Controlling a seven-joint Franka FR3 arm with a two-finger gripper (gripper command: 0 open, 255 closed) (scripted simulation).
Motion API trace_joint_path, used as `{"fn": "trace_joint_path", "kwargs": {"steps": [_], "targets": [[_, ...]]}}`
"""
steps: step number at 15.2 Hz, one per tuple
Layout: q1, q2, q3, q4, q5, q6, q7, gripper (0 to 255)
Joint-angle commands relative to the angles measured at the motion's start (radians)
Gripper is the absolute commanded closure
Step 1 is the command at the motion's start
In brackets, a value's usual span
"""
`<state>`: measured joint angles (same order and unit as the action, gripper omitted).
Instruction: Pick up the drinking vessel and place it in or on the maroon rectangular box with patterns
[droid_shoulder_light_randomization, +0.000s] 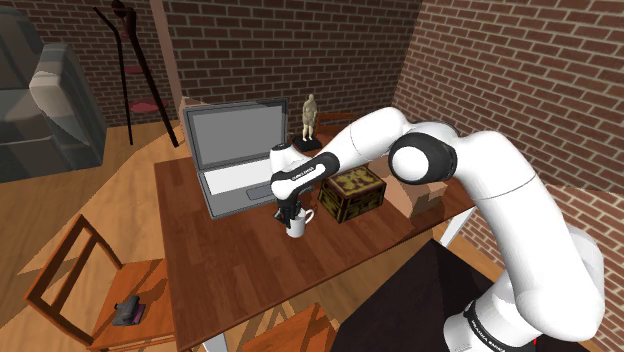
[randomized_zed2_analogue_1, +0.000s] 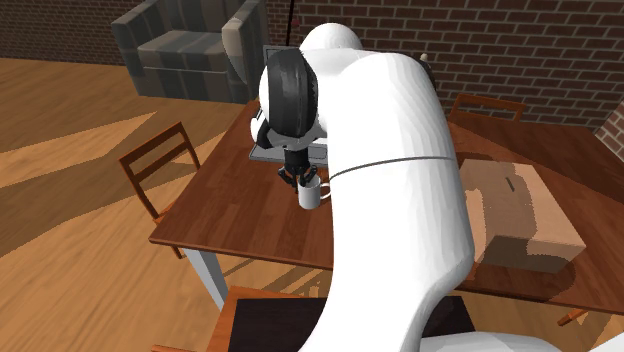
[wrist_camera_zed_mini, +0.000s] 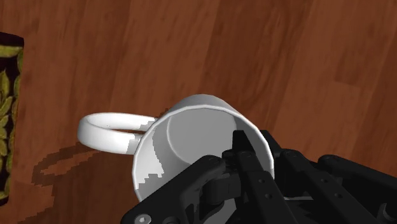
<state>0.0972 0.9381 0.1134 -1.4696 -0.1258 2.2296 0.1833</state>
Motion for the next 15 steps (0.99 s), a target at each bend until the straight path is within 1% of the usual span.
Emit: {"fn": "trace_joint_path", "kwargs": {"steps": [1,4,15], "targets": [[0.0,0.0,0.0,0.0,0.0,0.0,0.0,255],[0.0,0.0,0.0,0.0,0.0,0.0,0.0,255],[-0.008,-0.115,0.01,-0.042,0.009,-0.073,-0.004,255]]}}
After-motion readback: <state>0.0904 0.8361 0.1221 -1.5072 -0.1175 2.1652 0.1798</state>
